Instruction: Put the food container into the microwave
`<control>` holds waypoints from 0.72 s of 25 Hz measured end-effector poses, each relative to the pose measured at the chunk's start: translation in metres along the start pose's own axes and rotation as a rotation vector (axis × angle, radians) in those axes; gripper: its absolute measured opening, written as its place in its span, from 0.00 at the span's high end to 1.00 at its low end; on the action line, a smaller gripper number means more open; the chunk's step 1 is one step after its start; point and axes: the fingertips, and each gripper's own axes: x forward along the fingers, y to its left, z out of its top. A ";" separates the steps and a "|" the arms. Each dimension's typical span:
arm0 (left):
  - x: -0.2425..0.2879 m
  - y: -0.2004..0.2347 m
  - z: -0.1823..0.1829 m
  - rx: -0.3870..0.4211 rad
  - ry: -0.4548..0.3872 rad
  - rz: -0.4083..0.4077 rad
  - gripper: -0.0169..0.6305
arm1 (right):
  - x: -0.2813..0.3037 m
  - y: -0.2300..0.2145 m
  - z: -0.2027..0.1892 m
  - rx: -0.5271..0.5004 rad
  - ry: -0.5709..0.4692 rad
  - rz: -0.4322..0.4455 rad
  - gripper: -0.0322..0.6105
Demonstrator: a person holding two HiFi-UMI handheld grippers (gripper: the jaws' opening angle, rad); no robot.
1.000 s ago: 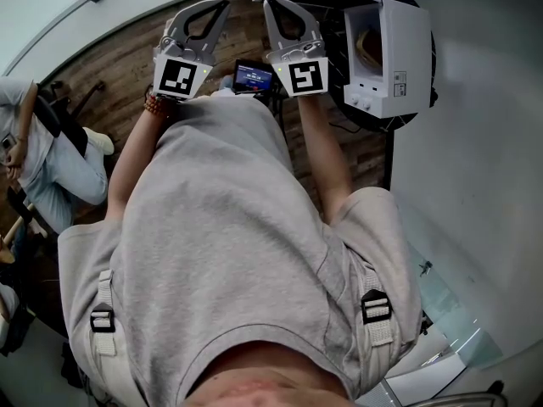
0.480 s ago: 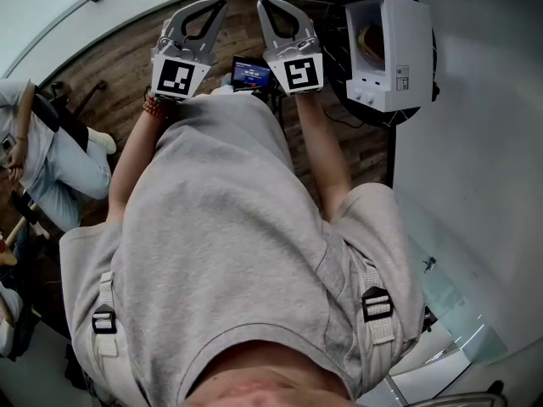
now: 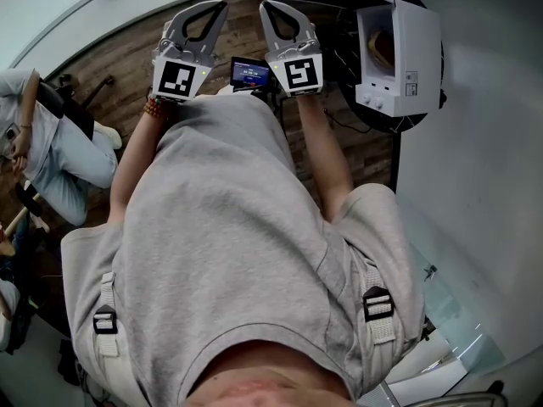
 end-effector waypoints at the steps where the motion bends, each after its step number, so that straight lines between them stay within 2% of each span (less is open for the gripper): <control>1: -0.004 0.003 -0.001 -0.001 0.001 0.006 0.97 | 0.002 0.004 0.001 -0.001 -0.001 0.006 0.93; 14: -0.058 0.050 -0.016 0.005 0.007 0.072 0.97 | 0.037 0.057 0.003 -0.003 -0.015 0.069 0.93; 18: -0.070 0.061 -0.021 0.043 0.000 0.075 0.97 | 0.046 0.073 0.003 0.001 -0.015 0.079 0.93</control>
